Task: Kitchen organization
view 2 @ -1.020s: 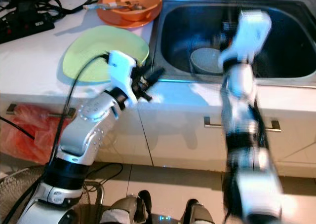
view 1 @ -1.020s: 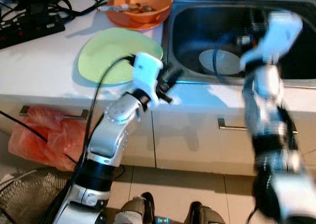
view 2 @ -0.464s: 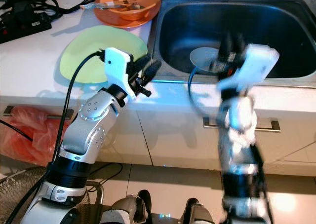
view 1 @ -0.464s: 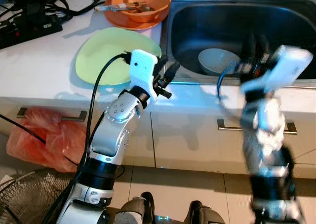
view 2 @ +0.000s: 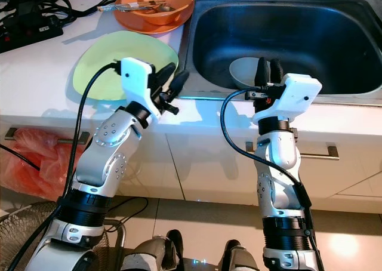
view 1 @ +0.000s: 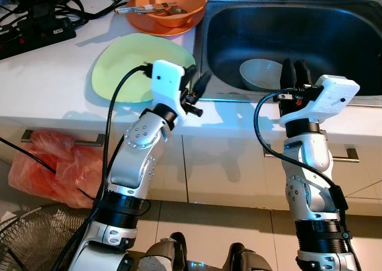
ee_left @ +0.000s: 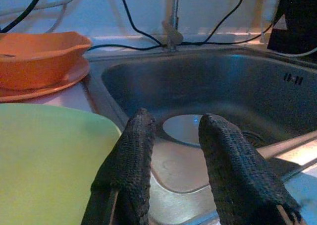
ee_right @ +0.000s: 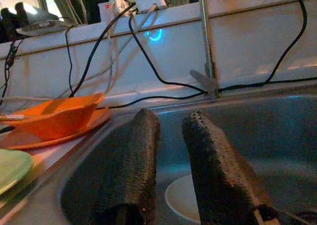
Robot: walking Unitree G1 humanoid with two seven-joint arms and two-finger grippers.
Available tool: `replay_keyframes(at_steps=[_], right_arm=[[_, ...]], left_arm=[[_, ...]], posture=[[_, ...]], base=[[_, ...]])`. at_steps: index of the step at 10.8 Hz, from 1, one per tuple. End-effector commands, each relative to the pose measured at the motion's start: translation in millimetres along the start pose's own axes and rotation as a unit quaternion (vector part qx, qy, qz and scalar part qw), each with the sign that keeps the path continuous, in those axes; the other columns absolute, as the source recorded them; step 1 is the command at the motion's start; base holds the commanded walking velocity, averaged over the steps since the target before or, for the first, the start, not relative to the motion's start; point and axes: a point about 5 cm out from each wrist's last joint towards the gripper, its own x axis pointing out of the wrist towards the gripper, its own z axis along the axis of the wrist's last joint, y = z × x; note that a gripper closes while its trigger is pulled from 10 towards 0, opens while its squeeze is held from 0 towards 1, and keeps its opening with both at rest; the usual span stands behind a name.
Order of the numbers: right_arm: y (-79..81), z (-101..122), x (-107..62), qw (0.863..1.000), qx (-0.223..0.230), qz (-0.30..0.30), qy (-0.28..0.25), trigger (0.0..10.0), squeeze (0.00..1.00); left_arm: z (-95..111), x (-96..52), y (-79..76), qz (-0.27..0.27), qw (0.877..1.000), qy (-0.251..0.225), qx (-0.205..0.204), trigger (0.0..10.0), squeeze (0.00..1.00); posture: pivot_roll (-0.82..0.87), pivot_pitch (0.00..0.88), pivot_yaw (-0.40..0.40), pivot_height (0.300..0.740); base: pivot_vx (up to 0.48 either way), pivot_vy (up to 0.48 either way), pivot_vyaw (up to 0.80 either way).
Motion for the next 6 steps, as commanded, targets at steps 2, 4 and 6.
replay_keyframes(at_steps=[2,4,6], right_arm=[[0.8,-9,-3.8,1.000,0.002,0.000,0.020,10.0,0.00],[1.7,-12,-3.4,1.000,0.002,0.000,0.027,10.0,0.00],[2.6,-15,-3.0,0.999,0.004,0.000,0.032,10.0,0.00]], left_arm=[[6,1.4,7.6,0.028,0.999,-0.017,0.007,10.0,0.00],[17,2.2,17.7,0.054,0.998,-0.039,0.019,10.0,0.00],[40,0.8,36.8,0.090,0.993,-0.070,0.037,10.0,0.00]], posture=[[0.07,0.177,0.077,0.740],[0.07,0.183,0.075,0.740],[0.08,0.190,0.074,0.740]], base=[[0.000,0.000,0.00],[0.000,0.000,0.00],[0.000,0.000,0.00]])
